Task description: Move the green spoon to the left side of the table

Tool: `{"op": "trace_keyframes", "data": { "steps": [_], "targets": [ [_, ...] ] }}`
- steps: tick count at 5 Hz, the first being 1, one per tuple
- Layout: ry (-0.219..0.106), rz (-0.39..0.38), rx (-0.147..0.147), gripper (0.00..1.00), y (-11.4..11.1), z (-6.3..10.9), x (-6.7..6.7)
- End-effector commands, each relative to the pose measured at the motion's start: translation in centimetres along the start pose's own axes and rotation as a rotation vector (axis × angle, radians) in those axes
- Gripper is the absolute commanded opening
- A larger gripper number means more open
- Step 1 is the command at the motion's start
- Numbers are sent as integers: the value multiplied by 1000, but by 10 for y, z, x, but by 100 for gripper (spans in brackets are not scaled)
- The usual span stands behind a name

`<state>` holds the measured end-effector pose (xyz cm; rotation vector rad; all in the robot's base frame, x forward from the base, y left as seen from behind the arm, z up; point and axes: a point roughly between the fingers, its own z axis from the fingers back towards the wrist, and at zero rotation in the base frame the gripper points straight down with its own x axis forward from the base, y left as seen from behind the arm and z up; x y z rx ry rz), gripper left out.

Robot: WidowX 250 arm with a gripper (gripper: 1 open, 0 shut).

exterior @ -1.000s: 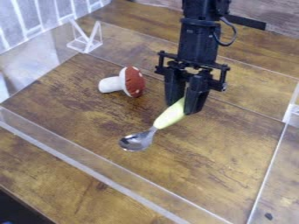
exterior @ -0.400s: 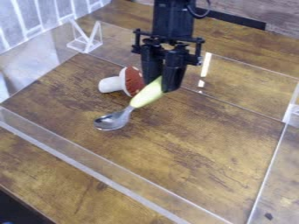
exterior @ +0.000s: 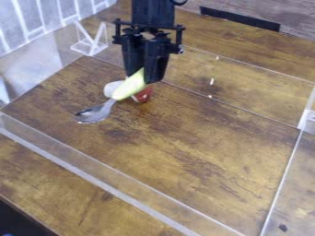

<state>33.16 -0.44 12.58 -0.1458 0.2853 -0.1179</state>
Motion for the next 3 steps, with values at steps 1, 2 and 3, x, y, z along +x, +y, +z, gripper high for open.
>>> {"op": "trace_keyframes", "data": {
  "steps": [1,2,3],
  "targets": [
    [-115,25,9,0,15,34,-17],
    [-114,39,1,0,22,32,-20],
    [-113,58,-6,0,31,30,-22]
  ]
}}
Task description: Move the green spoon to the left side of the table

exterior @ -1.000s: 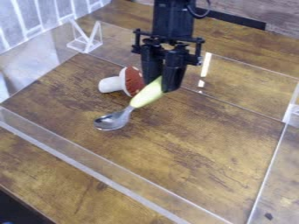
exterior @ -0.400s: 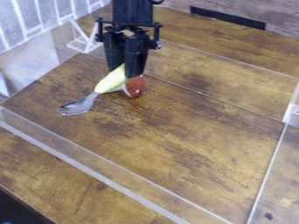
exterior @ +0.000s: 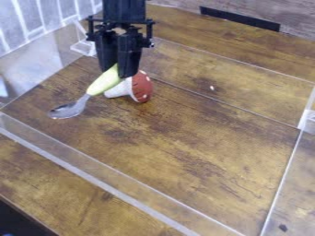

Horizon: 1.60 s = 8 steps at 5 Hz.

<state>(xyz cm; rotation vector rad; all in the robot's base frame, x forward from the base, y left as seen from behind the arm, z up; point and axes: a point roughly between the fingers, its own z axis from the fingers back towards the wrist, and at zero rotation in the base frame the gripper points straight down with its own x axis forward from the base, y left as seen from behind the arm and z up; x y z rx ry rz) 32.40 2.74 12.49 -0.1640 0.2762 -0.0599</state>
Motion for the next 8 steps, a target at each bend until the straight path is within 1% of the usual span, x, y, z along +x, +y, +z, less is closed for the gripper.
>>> {"op": "trace_keyframes", "data": {
  "steps": [1,3,5,6,7,8],
  "targets": [
    [-100,20,10,0,8,26,-11],
    [-107,61,-8,0,29,23,-15],
    [-98,94,-24,0,35,16,-17],
    [-96,68,-15,0,41,18,-10],
    [-94,45,-9,100,46,20,-3],
    [-96,27,2,100,53,21,2]
  ]
}}
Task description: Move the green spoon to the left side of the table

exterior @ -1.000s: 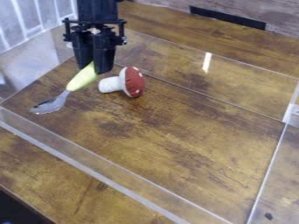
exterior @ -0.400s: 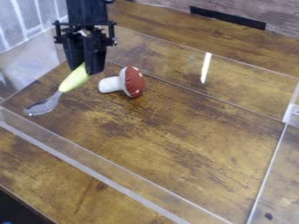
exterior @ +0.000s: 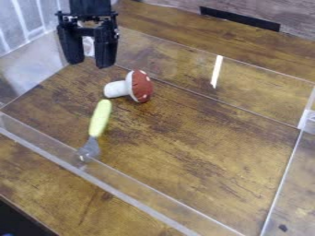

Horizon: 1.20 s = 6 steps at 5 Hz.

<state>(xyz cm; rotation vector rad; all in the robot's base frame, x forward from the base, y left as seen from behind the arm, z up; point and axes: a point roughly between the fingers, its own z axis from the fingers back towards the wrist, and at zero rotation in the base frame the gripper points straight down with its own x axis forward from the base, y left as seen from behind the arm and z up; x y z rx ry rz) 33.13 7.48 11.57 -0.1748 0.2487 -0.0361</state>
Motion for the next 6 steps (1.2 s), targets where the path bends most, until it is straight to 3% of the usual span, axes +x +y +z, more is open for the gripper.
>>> {"op": "trace_keyframes", "data": {
  "steps": [1,5,6],
  "targets": [
    [-54,-25,23,100,3,8,-1],
    [-20,-147,31,100,-29,-44,-1],
    [-18,-145,29,0,-28,-47,0]
  ]
}}
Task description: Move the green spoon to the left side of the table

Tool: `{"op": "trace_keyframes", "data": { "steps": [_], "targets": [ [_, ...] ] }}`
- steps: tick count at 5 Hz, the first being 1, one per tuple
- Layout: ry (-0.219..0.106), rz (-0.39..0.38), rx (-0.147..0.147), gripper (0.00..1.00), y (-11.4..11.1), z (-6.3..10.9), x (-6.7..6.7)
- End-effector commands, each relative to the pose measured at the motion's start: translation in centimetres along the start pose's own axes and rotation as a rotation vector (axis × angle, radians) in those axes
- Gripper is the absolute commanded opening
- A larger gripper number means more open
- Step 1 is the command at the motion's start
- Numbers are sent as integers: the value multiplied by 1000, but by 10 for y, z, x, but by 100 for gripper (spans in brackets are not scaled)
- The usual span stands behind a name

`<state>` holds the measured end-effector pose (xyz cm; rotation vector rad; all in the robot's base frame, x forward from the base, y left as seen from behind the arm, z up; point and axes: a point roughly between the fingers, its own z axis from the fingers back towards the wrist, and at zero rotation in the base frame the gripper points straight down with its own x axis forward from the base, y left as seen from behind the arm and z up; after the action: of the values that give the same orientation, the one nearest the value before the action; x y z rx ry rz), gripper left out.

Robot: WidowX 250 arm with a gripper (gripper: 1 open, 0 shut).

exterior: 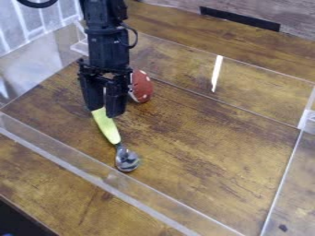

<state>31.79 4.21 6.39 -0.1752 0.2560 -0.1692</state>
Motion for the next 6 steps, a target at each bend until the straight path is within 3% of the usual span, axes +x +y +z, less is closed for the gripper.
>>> {"op": "trace_keyframes", "data": {
  "steps": [1,6],
  "targets": [
    [-38,-14,15,0,-4,11,0],
    [-82,-4,35,0,1,45,0]
  ]
}}
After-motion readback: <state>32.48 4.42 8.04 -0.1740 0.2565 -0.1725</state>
